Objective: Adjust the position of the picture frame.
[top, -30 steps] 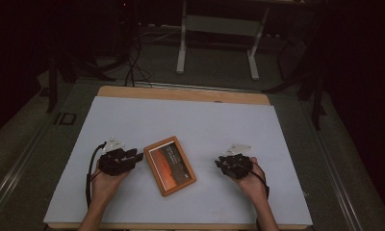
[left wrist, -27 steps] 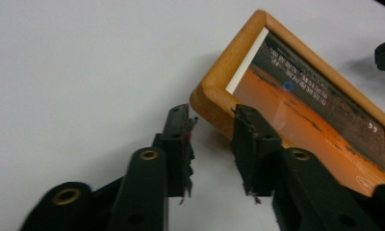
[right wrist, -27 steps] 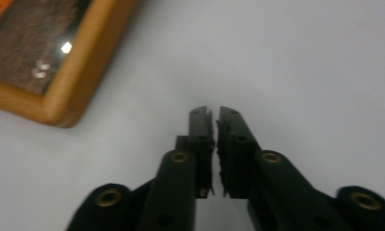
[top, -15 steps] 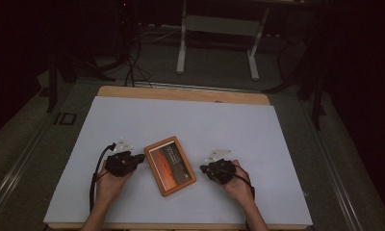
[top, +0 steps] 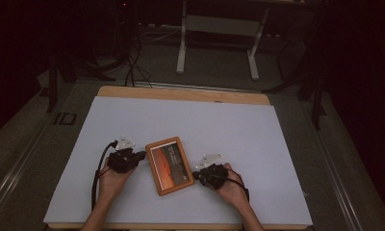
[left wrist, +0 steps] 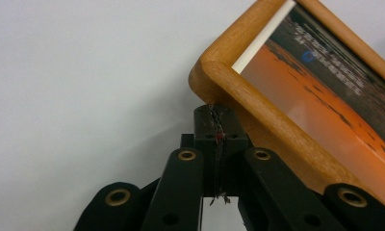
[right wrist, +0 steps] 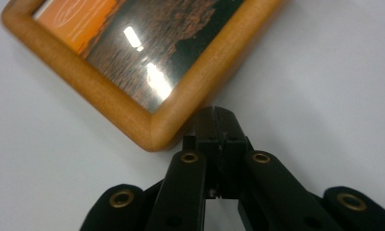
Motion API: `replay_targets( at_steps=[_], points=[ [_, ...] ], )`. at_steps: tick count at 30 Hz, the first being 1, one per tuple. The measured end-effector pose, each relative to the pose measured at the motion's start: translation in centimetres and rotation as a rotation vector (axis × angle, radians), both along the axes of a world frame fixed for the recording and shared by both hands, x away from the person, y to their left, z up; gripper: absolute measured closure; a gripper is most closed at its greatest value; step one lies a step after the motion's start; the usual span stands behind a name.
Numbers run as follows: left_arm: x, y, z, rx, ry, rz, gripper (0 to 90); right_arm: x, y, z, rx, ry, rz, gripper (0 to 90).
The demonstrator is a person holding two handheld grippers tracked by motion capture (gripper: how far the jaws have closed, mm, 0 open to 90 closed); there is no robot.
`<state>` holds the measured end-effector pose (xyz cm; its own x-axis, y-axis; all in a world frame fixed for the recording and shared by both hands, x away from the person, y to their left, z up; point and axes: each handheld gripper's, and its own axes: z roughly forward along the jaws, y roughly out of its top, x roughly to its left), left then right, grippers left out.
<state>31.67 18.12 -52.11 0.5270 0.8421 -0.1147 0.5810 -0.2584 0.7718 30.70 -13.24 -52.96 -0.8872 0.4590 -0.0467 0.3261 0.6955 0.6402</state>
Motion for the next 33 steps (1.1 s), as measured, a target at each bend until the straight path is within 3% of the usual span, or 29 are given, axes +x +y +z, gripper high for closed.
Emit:
replay_targets(
  at_steps=[7, 8, 10, 15, 17, 19, 20, 24, 25, 26, 29, 33],
  points=[
    [0.4, -0.3, -0.2, -0.013, 0.008, -0.012, 89.5, -0.6, 0.8, 0.1, -0.012, 0.004, 0.052, 89.9],
    [0.5, -0.2, -0.3, -0.045, 0.007, -0.036, 89.3, -0.6, 0.9, 0.1, -0.012, 0.004, 0.057, 89.7],
    [0.7, 0.1, -0.3, -0.075, 0.015, -0.036, 86.4, -0.4, 0.8, 0.1, -0.007, 0.014, 0.044, 84.6],
    [0.4, 1.1, 0.4, -0.171, 0.031, -0.047, 73.3, 0.4, 0.5, 0.2, 0.022, 0.042, -0.037, 72.2],
    [0.4, 1.2, 0.6, -0.22, 0.05, -0.078, 65.3, 0.7, 0.3, 0.3, 0.035, 0.046, -0.077, 68.0],
    [0.4, 1.2, 0.6, -0.22, 0.05, -0.078, 62.6, 0.8, 0.3, 0.4, 0.041, 0.048, -0.092, 68.0],
    [0.2, 0.8, 0.7, -0.233, 0.08, -0.093, 55.6, 1.1, 0.1, 0.8, 0.065, 0.055, -0.121, 61.7],
    [0.2, 0.4, 0.6, -0.233, 0.105, -0.099, 41.7, 1.5, 0.0, 1.4, 0.114, 0.072, -0.146, 53.6],
    [0.1, -0.1, 0.4, -0.216, 0.12, -0.108, 41.7, 1.7, 0.0, 1.5, 0.134, 0.085, -0.15, 50.4],
    [0.1, -0.3, 0.3, -0.203, 0.126, -0.107, 33.8, 2.0, 0.1, 1.7, 0.166, 0.124, -0.145, 43.8],
    [0.2, -0.9, -0.2, -0.195, 0.162, -0.11, 26.0, 2.7, 0.6, 1.6, 0.21, 0.183, -0.142, 36.9],
    [0.4, -1.4, -0.6, -0.191, 0.179, -0.099, 22.8, 3.6, 1.6, 1.0, 0.224, 0.228, -0.158, 31.2]
  ],
)
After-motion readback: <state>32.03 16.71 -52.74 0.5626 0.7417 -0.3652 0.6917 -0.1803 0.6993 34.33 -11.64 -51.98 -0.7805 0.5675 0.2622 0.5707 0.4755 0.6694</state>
